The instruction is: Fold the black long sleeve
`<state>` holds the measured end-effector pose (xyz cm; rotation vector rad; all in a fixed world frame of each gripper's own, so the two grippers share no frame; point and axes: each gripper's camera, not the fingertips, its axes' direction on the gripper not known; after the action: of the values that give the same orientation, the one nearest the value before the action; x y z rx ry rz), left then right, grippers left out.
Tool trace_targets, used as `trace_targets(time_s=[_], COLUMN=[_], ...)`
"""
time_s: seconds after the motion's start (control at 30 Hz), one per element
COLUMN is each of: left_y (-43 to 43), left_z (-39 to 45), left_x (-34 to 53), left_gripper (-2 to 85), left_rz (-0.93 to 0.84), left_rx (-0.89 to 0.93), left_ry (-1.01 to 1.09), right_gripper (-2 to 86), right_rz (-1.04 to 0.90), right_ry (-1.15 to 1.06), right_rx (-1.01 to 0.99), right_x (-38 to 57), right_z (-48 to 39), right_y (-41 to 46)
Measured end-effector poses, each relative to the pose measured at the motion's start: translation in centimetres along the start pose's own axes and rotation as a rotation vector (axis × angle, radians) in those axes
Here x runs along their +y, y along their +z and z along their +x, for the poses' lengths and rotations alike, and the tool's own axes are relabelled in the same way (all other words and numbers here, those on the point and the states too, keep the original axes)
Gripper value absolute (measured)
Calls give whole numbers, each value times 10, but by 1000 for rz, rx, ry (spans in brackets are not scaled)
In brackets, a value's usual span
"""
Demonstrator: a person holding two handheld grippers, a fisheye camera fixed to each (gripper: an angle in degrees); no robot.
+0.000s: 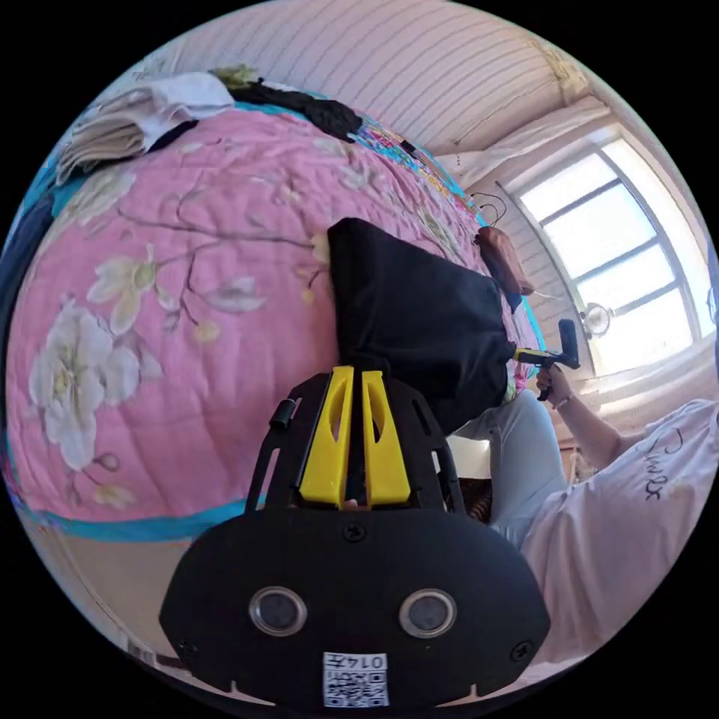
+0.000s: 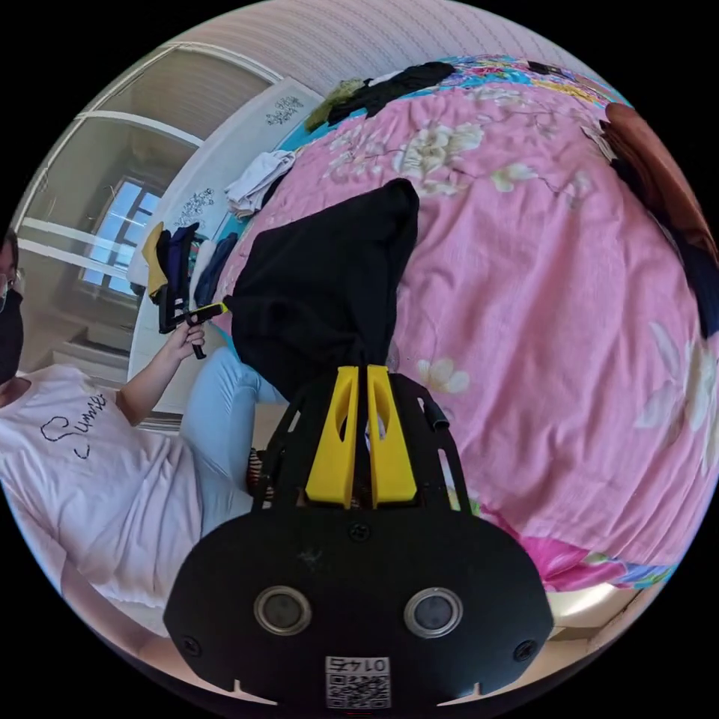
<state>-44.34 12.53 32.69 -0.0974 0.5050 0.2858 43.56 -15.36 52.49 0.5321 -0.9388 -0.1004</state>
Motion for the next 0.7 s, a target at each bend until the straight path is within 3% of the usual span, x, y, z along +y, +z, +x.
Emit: trace_targets(time_s=[0.07, 0.23, 0.4, 0.47, 0.57, 0.7], left_y=[-9, -37, -47, -54, -42, 26], left_z=[-8, 5, -5, 5, 40, 84], left_x=[7, 12, 37, 47, 57, 64], left_gripper=[-9, -6, 37, 41, 38, 68], left_rz=[48, 71, 59, 81, 47, -103], left_rx=[35, 82, -74, -101, -95, -14], left_ry=[-51, 69, -68, -71, 6, 42], right_gripper=[9, 10, 22, 28, 42, 75], right_rz=[28, 68, -13, 66, 129, -31], right_ry=[8, -108, -1, 13, -28, 11], right_rx=[9, 68, 245, 258, 146, -38], right_x=[7, 26, 49, 61, 68, 57], right_z=[-6, -38, -43, -54, -82, -102], right_y=[-6, -26, -13, -20, -11, 65])
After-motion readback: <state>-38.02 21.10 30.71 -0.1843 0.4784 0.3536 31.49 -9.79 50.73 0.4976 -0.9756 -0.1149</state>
